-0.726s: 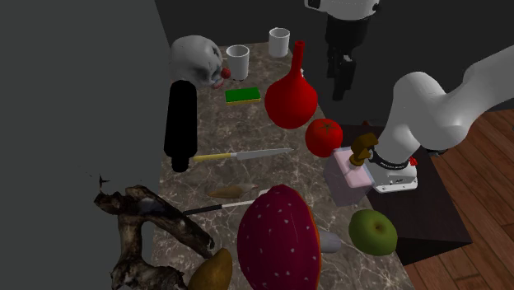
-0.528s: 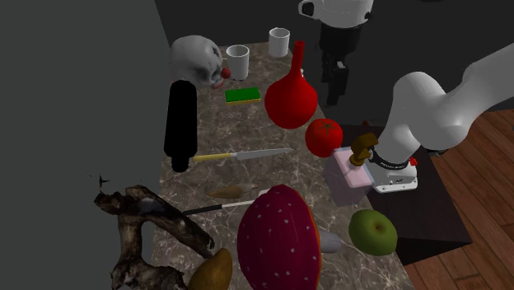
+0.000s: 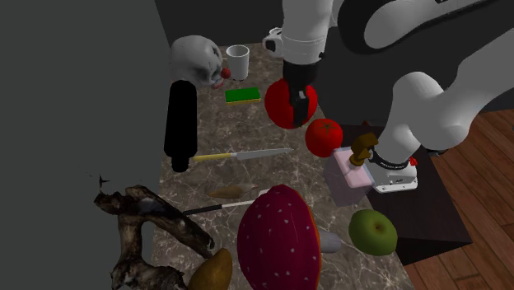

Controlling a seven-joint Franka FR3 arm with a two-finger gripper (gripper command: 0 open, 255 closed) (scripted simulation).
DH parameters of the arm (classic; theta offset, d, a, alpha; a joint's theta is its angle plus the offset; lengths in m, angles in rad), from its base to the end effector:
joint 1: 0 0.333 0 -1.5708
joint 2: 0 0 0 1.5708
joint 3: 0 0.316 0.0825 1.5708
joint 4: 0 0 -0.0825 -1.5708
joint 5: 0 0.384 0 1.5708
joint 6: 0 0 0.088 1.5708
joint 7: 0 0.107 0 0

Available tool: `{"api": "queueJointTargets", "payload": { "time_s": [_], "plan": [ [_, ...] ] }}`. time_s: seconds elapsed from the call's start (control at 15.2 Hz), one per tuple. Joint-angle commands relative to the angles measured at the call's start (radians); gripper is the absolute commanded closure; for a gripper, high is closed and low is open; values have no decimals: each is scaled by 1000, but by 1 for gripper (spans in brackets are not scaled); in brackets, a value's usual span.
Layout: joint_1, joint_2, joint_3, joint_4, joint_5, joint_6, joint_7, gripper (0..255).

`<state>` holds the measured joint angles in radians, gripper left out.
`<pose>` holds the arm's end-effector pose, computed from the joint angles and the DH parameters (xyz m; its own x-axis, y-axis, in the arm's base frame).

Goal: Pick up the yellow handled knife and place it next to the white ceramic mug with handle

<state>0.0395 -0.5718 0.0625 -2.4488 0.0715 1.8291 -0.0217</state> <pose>0.3698 0.0455 0.4948 0.9945 0.0936 -0.0480 0.0920 -0.9951 -0.0354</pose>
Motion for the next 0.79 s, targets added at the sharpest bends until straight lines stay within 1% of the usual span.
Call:
{"api": "queueJointTargets", "payload": {
  "time_s": [0.0, 0.33, 0.73],
  "plan": [
    [2, 68, 3, -1, -6, 80, -18, 0],
    [10, 243, 17, 30, -22, 247, -47, 0],
    [17, 468, 33, 115, -54, 414, -69, 0]
  ]
}}
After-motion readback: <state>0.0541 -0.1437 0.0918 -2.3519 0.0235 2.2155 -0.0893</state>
